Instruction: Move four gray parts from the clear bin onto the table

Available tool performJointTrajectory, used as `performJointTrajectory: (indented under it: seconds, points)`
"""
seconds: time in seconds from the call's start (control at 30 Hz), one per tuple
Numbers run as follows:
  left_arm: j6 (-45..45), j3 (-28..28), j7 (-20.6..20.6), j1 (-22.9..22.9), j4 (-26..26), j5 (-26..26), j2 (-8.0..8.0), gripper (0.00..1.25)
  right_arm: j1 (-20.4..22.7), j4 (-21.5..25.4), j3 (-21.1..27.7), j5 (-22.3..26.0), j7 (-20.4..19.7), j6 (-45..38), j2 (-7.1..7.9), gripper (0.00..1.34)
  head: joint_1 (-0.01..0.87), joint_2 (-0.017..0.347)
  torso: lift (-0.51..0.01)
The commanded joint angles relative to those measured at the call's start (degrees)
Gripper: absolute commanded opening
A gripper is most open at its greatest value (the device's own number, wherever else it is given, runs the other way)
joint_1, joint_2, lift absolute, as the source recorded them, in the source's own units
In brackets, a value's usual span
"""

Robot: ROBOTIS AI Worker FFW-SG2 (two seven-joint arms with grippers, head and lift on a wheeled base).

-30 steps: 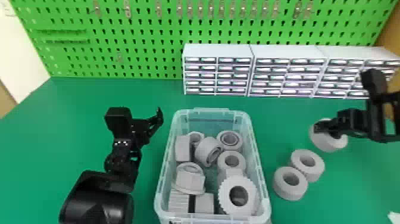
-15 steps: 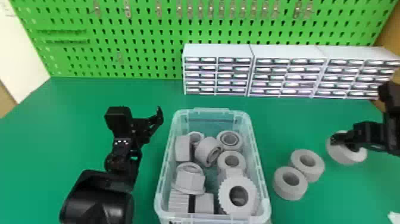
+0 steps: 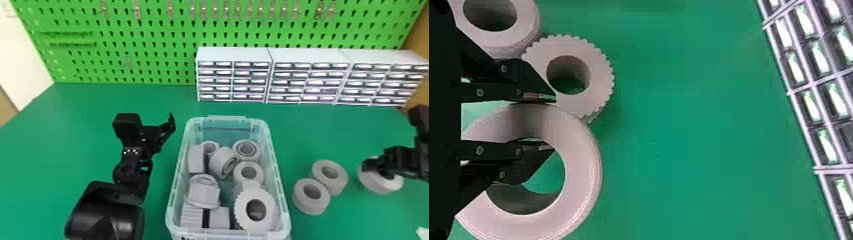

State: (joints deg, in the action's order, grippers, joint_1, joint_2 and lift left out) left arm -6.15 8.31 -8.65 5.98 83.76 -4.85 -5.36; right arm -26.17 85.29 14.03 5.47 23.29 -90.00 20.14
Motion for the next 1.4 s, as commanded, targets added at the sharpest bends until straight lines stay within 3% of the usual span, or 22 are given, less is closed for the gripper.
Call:
performJointTrajectory:
  seconds: [0.0, 0.9, 1.37]
  points:
    - [0.0, 0.1, -0.1, 0.0, -0.1, -0.1, 0.00, 1.15, 0.4, -1.4, -0.2, -0.5, 0.0, -0.1, -0.45, 0.34, 0.693, 0.072, -0.052]
    - [0.0, 0.5, -0.1, 0.1, -0.4, -0.3, 0.00, 1.15, 1.2, -9.6, -1.6, -4.1, 0.0, -0.1, -1.60, 0.34, 0.693, 0.072, -0.052]
    - [0.0, 0.1, -0.2, -0.1, -0.5, -0.4, 0.00, 1.15, -0.1, -10.8, -3.4, -4.9, 0.0, -0.1, -2.03, 0.34, 0.693, 0.072, -0.052]
